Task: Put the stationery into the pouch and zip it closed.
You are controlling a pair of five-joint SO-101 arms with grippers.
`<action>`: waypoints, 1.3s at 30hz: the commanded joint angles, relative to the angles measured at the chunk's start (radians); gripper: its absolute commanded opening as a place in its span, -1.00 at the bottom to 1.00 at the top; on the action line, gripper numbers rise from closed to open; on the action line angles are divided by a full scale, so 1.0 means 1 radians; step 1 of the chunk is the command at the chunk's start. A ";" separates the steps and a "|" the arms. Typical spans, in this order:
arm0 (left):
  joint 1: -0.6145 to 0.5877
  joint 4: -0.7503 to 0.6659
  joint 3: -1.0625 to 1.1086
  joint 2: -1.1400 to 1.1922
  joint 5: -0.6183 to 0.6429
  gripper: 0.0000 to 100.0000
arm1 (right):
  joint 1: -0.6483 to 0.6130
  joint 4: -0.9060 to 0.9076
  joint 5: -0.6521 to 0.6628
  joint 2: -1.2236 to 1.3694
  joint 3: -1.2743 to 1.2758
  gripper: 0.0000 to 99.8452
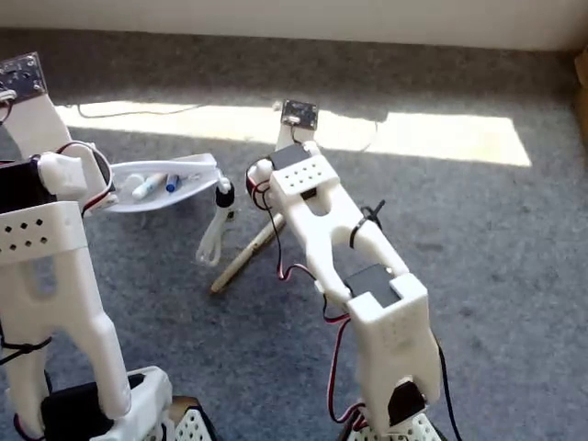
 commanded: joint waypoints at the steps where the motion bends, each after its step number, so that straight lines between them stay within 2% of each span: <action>1: -0.015 -0.025 -0.005 -0.019 -0.005 -0.99 | 0.007 -0.010 -0.014 0.013 -0.081 -0.63; 14: -0.018 -0.025 -0.005 -0.018 -0.006 -0.99 | 0.007 -0.002 -0.014 0.117 -0.116 -0.63; 29: -0.015 -0.025 -0.005 -0.018 -0.006 -0.99 | 0.008 0.104 -0.014 0.117 -0.113 -0.63; 36: -0.015 -0.025 -0.005 -0.018 -0.006 -0.99 | 0.010 0.099 -0.012 0.117 -0.116 -0.90; 39: -0.015 -0.025 -0.005 -0.018 -0.006 -0.99 | 0.010 0.102 -0.011 0.117 -0.117 -0.93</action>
